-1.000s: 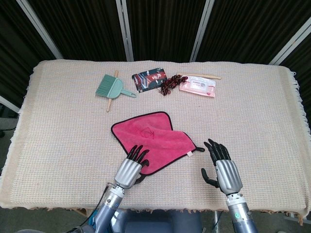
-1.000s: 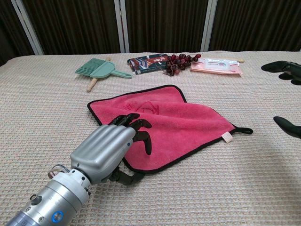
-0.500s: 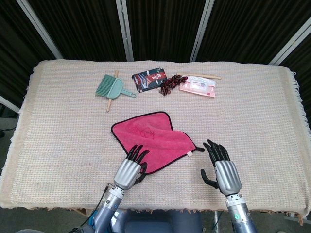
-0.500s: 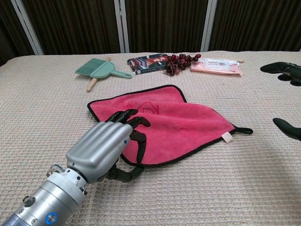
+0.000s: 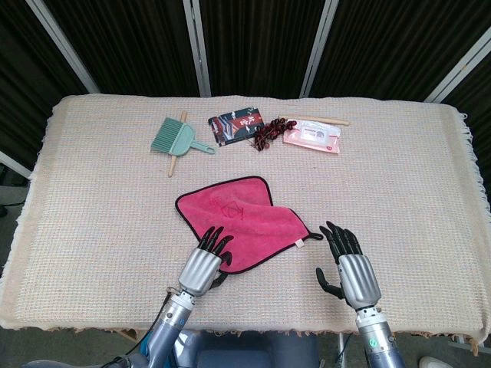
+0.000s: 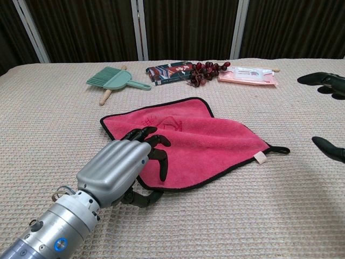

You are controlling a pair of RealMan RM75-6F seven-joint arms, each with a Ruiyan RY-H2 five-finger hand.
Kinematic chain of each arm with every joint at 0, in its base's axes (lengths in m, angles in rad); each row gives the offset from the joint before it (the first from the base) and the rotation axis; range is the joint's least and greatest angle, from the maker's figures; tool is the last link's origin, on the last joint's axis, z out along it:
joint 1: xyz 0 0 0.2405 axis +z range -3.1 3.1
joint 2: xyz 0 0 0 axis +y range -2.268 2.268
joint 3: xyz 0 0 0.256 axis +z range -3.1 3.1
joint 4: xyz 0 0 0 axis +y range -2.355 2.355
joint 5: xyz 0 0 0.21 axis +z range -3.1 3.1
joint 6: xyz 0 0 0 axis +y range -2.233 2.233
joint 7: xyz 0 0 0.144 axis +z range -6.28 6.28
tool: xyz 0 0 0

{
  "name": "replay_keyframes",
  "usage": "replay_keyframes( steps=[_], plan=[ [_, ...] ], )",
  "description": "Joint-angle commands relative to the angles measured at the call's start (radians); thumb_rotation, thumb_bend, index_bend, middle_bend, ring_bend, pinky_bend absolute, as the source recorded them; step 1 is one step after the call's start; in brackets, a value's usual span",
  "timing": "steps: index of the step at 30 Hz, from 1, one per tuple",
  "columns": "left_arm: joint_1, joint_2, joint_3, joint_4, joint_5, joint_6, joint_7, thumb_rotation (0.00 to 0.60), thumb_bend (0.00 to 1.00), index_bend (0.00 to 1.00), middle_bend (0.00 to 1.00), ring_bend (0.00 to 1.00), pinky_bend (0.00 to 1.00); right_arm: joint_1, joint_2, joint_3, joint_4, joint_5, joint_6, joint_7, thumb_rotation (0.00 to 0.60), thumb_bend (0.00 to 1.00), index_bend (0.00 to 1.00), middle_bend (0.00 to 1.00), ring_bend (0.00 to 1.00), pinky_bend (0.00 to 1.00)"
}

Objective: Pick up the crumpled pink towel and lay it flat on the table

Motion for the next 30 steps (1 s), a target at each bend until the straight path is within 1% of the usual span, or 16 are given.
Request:
replay_keyframes(
  steps=[1, 9, 15, 23, 30],
  plan=[
    [0.001, 0.003, 0.008, -0.005, 0.009, 0.007, -0.007, 0.600, 0.43, 0.55, 0.17, 0.00, 0.00, -0.001, 0.002, 0.000, 0.000, -0.001, 0.000, 0.002, 0.600, 0.44, 0.08, 0.00, 0.00, 0.00],
    [0.015, 0.034, 0.031, -0.029, 0.026, 0.034, -0.016, 0.600, 0.47, 0.57, 0.18, 0.00, 0.00, -0.003, 0.004, -0.002, -0.005, -0.005, 0.001, 0.004, 0.600, 0.43, 0.08, 0.00, 0.00, 0.00],
    [0.031, 0.072, 0.038, -0.052, 0.020, 0.046, -0.032, 0.600, 0.48, 0.57, 0.18, 0.00, 0.00, -0.005, 0.002, -0.011, -0.006, -0.010, -0.004, -0.002, 0.600, 0.43, 0.08, 0.00, 0.00, 0.00],
    [0.058, 0.140, 0.097, -0.132, 0.064, 0.081, -0.058, 0.600, 0.49, 0.57, 0.17, 0.00, 0.00, -0.006, -0.004, -0.012, -0.005, -0.012, -0.004, -0.011, 0.600, 0.43, 0.08, 0.00, 0.00, 0.00],
    [0.078, 0.160, 0.132, -0.150, 0.064, 0.068, -0.054, 0.600, 0.49, 0.56, 0.17, 0.00, 0.00, -0.007, -0.007, -0.015, -0.008, -0.019, -0.002, -0.018, 0.600, 0.43, 0.08, 0.00, 0.00, 0.00]
  ],
)
